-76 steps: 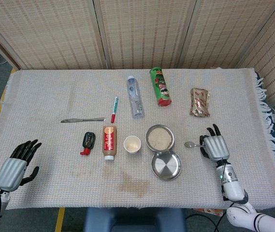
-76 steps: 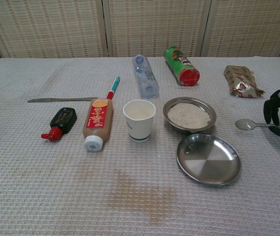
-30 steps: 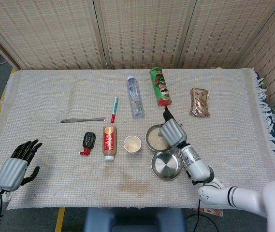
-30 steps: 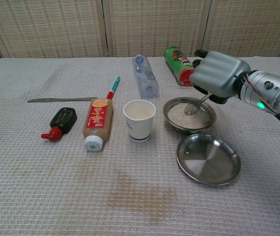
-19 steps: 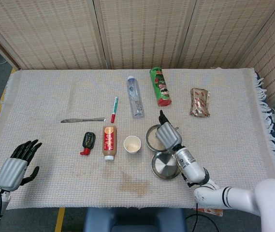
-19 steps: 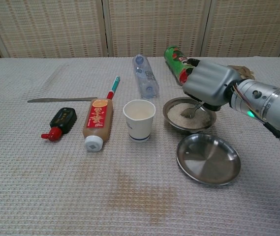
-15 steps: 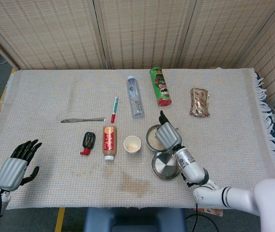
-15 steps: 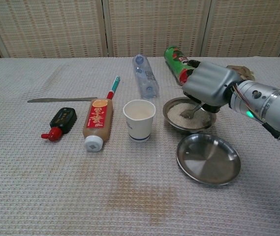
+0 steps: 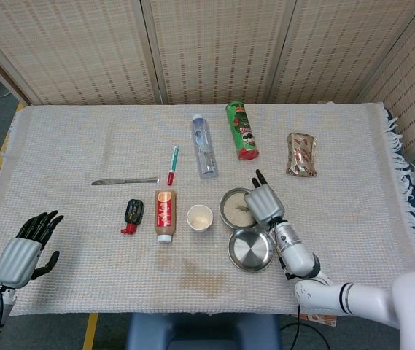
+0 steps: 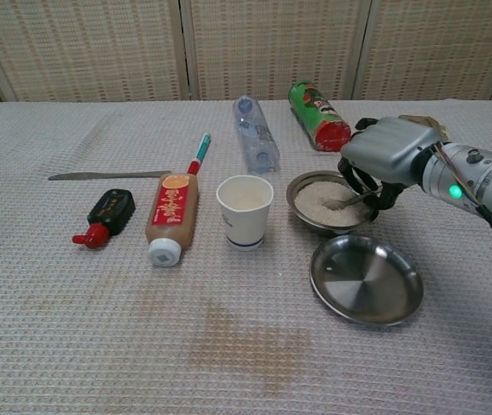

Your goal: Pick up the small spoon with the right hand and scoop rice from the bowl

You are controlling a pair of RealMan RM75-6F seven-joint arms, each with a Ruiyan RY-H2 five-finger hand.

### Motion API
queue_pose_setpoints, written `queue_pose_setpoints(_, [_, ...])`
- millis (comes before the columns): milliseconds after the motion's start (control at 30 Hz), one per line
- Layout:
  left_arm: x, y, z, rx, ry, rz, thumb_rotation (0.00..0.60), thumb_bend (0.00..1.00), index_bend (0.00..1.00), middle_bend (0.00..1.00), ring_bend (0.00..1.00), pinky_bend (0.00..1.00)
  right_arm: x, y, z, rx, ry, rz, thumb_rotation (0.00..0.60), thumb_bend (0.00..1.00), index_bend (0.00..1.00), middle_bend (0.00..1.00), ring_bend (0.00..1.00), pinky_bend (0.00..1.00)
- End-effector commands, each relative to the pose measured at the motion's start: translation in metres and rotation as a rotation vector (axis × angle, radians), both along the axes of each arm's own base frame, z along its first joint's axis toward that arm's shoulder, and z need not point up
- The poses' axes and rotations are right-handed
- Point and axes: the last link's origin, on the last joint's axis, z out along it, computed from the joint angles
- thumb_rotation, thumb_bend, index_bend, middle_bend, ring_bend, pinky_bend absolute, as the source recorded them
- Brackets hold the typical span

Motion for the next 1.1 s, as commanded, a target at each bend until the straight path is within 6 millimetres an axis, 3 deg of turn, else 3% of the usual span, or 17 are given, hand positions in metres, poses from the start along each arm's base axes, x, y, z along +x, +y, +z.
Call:
queue_pose_setpoints(33, [0.0, 0.0, 0.0, 0.0, 0.001, 0.001, 0.6, 0.45, 0.0, 0.0, 0.0, 0.11, -0.005, 0.001, 0.006, -0.004, -0.038, -0.022, 0.6, 0.38, 0.93, 0.57, 0.14, 0.04])
queue_pose_setpoints(500, [0.0, -0.001, 0.0, 0.0, 0.001, -0.002, 0.6, 0.45, 0.0, 0.0, 0.0, 0.11, -0.017, -0.004, 0.018, -0.023, -0.262, -0.113, 0.6, 0.38, 0.93, 0.57, 0.14, 0.04])
queue_pose_setpoints(767, [0.0, -0.001, 0.0, 0.0, 0.0, -0.002, 0.6, 0.45, 0.0, 0.0, 0.0, 0.11, -0.024, -0.005, 0.012, 0.003, -0.336, -0.178, 0.6, 0.38, 0.93, 0.57, 0.14, 0.04])
queue_pose_setpoints(1100, [0.0, -0.001, 0.0, -0.001, -0.001, -0.003, 0.6, 0.45, 0.0, 0.0, 0.0, 0.11, -0.015, -0.005, 0.015, 0.015, -0.359, -0.154, 0.6, 0.38, 0.93, 0.57, 0.14, 0.04])
